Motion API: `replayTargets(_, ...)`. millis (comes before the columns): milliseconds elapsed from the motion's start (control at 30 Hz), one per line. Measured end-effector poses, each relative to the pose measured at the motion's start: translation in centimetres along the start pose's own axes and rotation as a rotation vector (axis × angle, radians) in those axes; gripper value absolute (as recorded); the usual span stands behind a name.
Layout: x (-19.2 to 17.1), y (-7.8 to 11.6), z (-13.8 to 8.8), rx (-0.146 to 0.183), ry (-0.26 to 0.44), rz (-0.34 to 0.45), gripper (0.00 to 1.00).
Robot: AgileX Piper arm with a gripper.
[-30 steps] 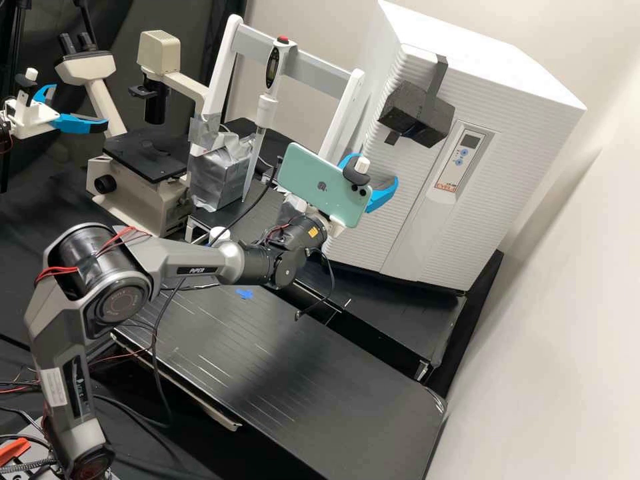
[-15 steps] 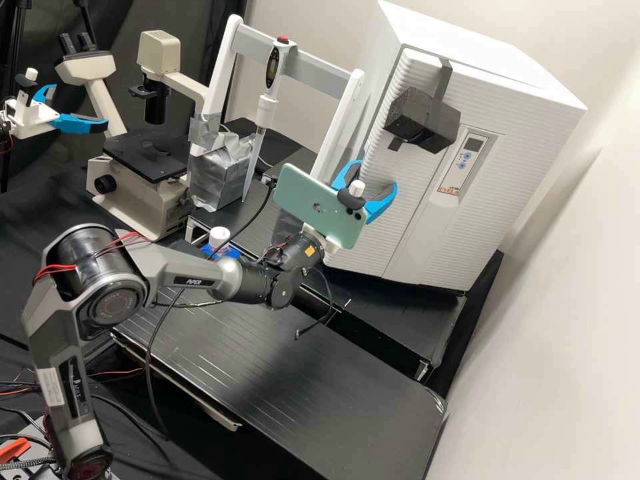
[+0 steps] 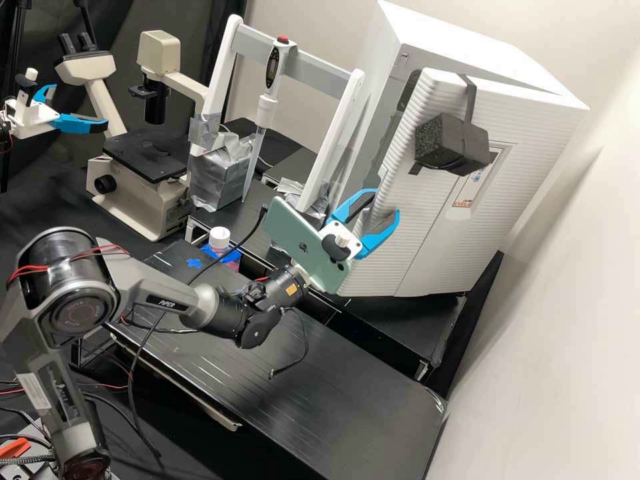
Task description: Open the door
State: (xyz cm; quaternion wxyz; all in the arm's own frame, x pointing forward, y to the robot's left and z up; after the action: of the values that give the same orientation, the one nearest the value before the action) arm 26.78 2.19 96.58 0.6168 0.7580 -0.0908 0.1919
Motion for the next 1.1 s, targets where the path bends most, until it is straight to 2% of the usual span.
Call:
replayTargets(133,-0.3,0.2,-0.1,-0.017,-0.004,0.018,0.0)
replayTargets(167,-0.4,0.2,0.0,-0.025,-0.006,0.024,1.0)
replayTargets(300,-1.0,0.4,0.0,-0.04,-0.015,0.032,1.0)
replayTargets(367,-1.7,0.6,0.0,-0.059,-0.02,0.047,1.0)
replayTargets(533,-4.3,1.8,-0.2,-0.095,0.003,0.106,1.0)
replayTargets(600,-5.6,2.3,-0.6,-0.096,0.023,0.123,1.0)
replayTargets(800,-10.0,2.0,-3.6,-0.081,0.143,0.114,1.0)
replayTargets(867,-11.2,1.5,-4.6,-0.087,0.191,0.101,1.0)
replayTargets(933,-12.1,0.7,-5.6,-0.084,0.245,0.07,1.0)
replayTargets(1033,-13.0,-0.9,-6.7,-0.043,0.336,0.003,1.0)
replayTargets(1100,-13.2,-1.9,-7.1,-0.04,0.369,-0.048,1.0)
